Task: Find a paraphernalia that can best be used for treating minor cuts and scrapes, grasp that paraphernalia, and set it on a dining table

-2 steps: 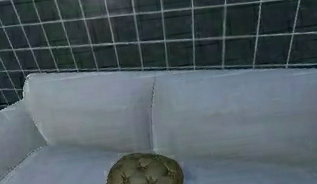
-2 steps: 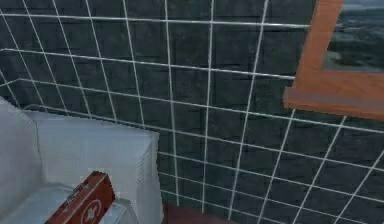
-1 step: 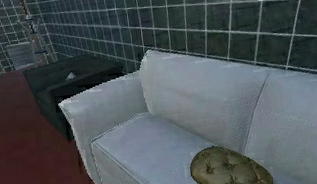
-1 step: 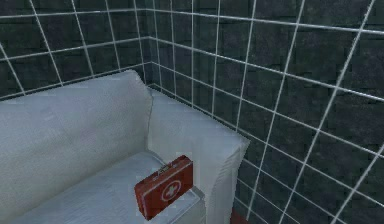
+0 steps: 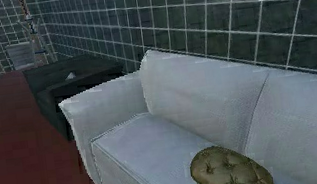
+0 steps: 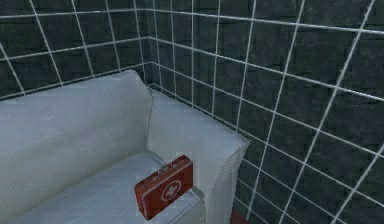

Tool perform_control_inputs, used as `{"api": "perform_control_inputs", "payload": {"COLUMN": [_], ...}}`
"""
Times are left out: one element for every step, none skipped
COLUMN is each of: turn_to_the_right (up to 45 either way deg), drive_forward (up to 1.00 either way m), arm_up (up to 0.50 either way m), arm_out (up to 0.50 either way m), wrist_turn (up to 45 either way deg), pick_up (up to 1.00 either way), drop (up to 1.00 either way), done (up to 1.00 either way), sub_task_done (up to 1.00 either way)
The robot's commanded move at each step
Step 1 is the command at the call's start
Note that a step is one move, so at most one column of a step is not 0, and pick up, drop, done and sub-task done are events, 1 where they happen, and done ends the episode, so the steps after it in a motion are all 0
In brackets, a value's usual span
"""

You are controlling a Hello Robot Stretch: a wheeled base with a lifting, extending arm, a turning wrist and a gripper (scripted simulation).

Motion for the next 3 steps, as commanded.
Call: {"api": "perform_control_inputs", "payload": {"turn_to_the_right": [0.0,0.0,0.0], "drive_forward": [0.00,0.00,0.00], "arm_up": [0.12,0.00,0.00], "arm_out": [0.00,0.34,0.00], "wrist_turn": [0.0,0.0,45.0], "pick_up": [0.00,0.00,0.00], "drop": [0.00,0.00,0.00], "done": [0.00,0.00,0.00], "sub_task_done": [0.00,0.00,0.00]}}
